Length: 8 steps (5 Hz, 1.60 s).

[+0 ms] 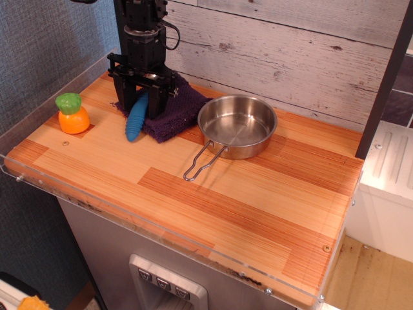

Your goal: Move blue spoon diagonally from top to bottom of the table

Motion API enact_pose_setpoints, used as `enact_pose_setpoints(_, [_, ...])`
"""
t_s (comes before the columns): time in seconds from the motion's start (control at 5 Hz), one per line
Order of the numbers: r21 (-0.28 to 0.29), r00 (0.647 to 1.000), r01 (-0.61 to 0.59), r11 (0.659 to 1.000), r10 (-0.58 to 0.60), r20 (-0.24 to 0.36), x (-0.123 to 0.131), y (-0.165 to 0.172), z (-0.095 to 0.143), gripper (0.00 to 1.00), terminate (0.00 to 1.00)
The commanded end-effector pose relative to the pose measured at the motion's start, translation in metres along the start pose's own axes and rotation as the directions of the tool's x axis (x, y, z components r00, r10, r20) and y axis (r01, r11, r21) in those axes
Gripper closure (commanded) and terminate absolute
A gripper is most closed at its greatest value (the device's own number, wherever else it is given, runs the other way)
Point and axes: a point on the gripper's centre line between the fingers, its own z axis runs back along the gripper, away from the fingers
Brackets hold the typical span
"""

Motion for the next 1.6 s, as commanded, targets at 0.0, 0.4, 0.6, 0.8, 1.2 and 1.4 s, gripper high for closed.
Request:
enact_pose_setpoints(0.0, [0.014, 0.999, -0.001, 1.0, 0.001, 0.037, 0.006, 0.01, 0.014, 1.0, 0.0])
enact_pose_setpoints(0.4, [-0.02, 0.991, 0.022, 1.0, -0.019, 0.136, -0.011, 0.003, 0.065, 1.0, 0.0])
enact_pose_setpoints(0.6, [-0.059, 0.982, 0.03, 0.998, -0.018, 0.187, -0.028, -0.007, 0.098, 1.0, 0.0])
enact_pose_setpoints(0.8, [-0.07, 0.984, 0.038, 0.997, -0.025, 0.178, -0.037, -0.02, 0.109, 1.0, 0.0])
enact_pose_setpoints(1.2, [-0.066, 0.973, 0.182, 0.981, -0.17, 0.155, -0.047, -0.106, 0.089, 1.0, 0.0])
enact_pose_setpoints(1.4, [-0.023, 0.95, 0.268, 0.963, -0.26, 0.172, -0.058, -0.142, 0.081, 1.0, 0.0])
